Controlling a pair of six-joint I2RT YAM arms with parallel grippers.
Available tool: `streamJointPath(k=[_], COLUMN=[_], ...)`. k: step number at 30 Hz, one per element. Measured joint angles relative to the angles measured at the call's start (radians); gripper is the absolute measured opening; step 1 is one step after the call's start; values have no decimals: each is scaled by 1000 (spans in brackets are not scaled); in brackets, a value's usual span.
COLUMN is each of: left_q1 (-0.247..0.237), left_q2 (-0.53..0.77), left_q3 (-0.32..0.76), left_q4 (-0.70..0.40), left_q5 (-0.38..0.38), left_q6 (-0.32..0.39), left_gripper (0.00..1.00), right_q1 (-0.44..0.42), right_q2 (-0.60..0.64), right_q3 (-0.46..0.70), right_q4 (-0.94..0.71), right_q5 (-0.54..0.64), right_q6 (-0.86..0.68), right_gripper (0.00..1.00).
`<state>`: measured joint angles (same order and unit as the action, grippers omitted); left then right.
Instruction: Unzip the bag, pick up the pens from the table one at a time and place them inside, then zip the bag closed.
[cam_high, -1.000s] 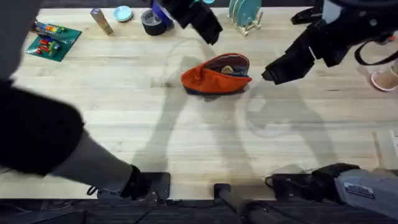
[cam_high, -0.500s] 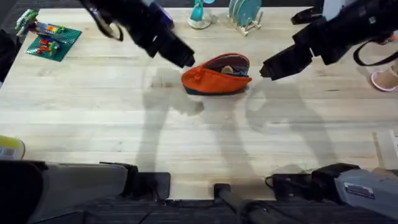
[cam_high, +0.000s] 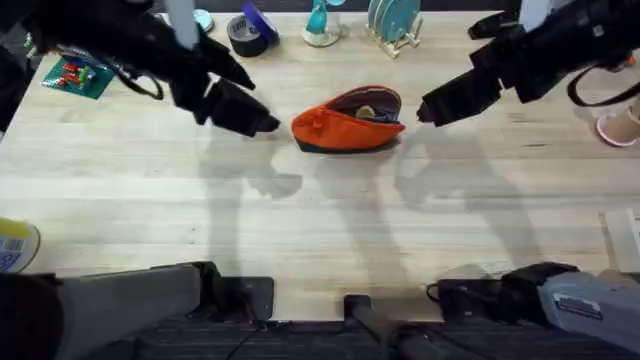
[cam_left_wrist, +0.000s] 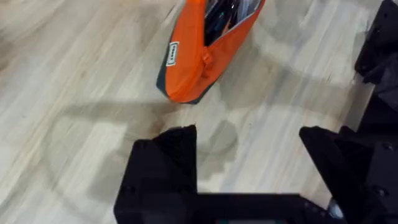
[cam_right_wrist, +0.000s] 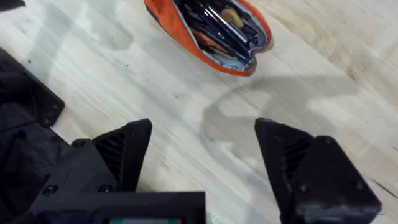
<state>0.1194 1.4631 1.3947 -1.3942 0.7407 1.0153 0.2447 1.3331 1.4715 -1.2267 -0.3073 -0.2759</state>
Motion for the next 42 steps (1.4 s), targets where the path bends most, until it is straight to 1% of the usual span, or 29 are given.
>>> streamJointPath(k=[4,8,11,14,18,25,29,35,39,42], left_q1=[82,135,168,193,200,199,199,199,199,199], left_q2=[0,0,0,0,0,1,23,97,114,115], left_q3=[-46,-105,-150,-176,-186,-190,-190,-190,-190,-190], left_q4=[-18,-10,44,118,172,229,235,236,240,240], left_q5=[54,96,131,157,176,202,216,231,232,233], left_q6=[141,285,366,413,445,463,468,470,470,470], left_gripper=[997,996,995,995,995,995,995,995,995,995], right_q1=[0,0,0,0,0,0,0,0,15,67], right_q2=[0,0,0,0,0,0,0,0,0,0], right_q3=[0,0,0,0,0,0,0,0,4,29], right_q4=[0,0,0,0,0,0,0,-1,-5,-3], right_q5=[0,0,0,0,0,0,0,2,52,125], right_q6=[14,40,58,67,74,113,143,188,251,307], right_gripper=[995,995,995,996,996,995,995,995,995,996])
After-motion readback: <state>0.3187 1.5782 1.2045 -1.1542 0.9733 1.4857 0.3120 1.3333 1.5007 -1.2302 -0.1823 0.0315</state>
